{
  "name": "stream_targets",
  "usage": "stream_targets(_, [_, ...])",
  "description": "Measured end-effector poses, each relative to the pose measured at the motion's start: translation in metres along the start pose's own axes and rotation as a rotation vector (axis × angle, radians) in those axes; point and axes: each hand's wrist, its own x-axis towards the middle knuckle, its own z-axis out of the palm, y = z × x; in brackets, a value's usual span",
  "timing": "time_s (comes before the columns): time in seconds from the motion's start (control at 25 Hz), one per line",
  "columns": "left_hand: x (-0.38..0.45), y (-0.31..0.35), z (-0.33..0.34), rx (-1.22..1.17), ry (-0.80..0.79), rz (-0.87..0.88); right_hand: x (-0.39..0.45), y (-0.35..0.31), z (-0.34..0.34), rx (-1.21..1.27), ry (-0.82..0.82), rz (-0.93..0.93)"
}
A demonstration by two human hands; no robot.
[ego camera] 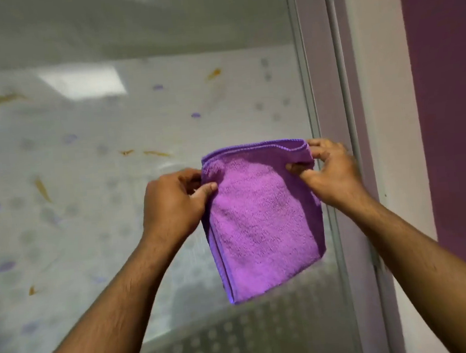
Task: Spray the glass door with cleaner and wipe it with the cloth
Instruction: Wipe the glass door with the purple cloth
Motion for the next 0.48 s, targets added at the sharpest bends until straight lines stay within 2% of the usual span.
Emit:
stream_targets(0.24, [0.103, 0.045, 0.032, 0.187, 0.131, 0.166, 0.128, 0.0, 0.006, -0.154, 0.247, -0.101])
stream_targets(0.48, [0.174, 0.07, 0.047, 0.243, 0.244, 0.245, 0.193, -0.024, 0.024, -0.151, 0.422, -0.086])
